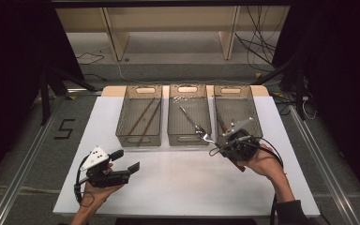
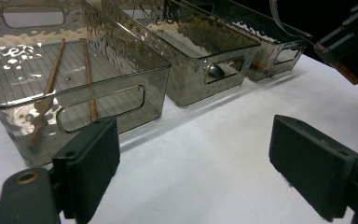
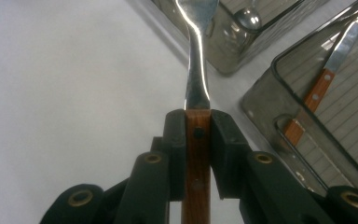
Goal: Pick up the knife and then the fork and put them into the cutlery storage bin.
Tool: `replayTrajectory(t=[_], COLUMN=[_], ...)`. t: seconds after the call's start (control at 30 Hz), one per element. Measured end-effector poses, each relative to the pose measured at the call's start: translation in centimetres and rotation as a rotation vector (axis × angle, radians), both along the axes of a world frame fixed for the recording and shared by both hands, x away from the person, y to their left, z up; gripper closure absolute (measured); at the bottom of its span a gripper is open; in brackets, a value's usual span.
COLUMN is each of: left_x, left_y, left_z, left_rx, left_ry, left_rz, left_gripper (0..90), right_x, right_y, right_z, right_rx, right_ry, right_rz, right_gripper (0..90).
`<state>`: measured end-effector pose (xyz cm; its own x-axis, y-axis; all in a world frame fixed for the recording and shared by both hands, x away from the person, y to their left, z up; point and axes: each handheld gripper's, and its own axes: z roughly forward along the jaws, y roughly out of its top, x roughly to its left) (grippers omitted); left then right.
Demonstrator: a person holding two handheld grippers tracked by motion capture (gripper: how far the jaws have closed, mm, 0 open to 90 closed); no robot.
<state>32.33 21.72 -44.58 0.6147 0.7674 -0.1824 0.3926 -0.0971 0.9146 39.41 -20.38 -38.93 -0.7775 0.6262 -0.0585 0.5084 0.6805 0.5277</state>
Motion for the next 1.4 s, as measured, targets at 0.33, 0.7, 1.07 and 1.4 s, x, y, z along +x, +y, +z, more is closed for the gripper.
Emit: replayTrajectory(t=[0.33,0.7,1.07,1.4], left_x=[0.0,0.0,0.0,0.0], left_y=[0.0,0.0,0.0,0.0], left_z=[0.0,0.0,0.0,0.0], left_rx=[0.001,0.001,0.000,0.000], left_ry=[0.000,0.000,0.000,-0.001], left_rz=[-0.001,-0.001,0.001,0.001], left_gripper=[15.7,15.7,15.7,15.7], right_x=[1.3,2.8,4.0,5.4], right_y=[-0.2,-0.9,-1.2,-1.5], right_z=[1.1,1.9,2.8,3.2], right_rx=[0.036,0.084,0.111,0.118], right_ry=[-0.023,-0.044,-0.066,-0.074], right_rz=[-0.025,-0.093,-0.133,-0.176], right_gripper=[77.8,77.7,77.7,77.7])
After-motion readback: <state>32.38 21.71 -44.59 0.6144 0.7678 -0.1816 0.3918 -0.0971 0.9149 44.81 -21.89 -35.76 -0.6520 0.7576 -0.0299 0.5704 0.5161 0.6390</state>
